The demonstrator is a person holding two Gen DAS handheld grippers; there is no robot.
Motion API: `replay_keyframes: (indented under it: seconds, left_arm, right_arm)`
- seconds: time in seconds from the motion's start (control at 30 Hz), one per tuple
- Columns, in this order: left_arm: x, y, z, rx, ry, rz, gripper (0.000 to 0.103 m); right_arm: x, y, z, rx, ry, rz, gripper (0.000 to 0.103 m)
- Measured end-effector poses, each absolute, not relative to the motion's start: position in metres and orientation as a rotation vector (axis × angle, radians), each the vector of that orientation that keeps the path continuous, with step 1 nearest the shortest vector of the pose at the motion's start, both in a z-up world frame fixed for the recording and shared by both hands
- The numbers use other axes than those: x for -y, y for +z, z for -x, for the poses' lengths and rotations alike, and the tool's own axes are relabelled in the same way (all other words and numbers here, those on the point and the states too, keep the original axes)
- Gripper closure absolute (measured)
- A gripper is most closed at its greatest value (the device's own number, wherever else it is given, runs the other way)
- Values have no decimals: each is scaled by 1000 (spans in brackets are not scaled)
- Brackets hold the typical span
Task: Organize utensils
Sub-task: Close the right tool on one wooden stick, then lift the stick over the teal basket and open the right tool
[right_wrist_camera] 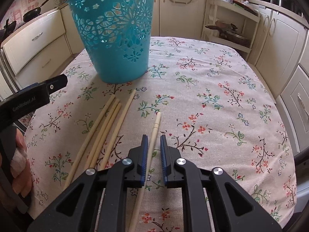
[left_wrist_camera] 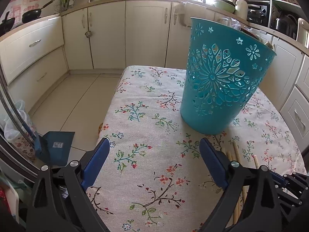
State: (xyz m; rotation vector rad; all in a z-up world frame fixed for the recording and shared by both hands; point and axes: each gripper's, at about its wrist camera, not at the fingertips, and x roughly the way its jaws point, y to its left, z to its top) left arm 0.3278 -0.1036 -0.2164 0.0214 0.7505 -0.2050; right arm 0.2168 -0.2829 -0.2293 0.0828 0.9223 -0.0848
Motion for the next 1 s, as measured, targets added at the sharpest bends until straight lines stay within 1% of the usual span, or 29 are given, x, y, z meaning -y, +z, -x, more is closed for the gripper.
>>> replay_keyframes:
  seconds: [0.03, 0.1, 0.37, 0.57, 0.77, 1.0]
  left_arm:
    - [104, -217, -328, -753, -201, -21, 12]
    - [104, -217, -328, -756, -198, -21, 12]
    - [102, -219, -330, -767, -197, -17, 11]
    - [101, -220, -331, -770, -195, -12, 11]
    - [102, -221, -331, -773, -195, -14, 11]
    - [102, -222, -331, -775, -193, -16, 10]
  right_arm:
    - [285, -229, -216, -923, -79, -97, 95]
    - [290, -228, -215, -930, -63, -142, 97]
    - [302, -198, -205, -866, 32, -344, 97]
    - [311, -150, -204, -740, 118, -452, 97]
    - [315, -107, -211, -630, 174, -502, 97]
    - [314, -46, -247, -460, 191, -513, 97]
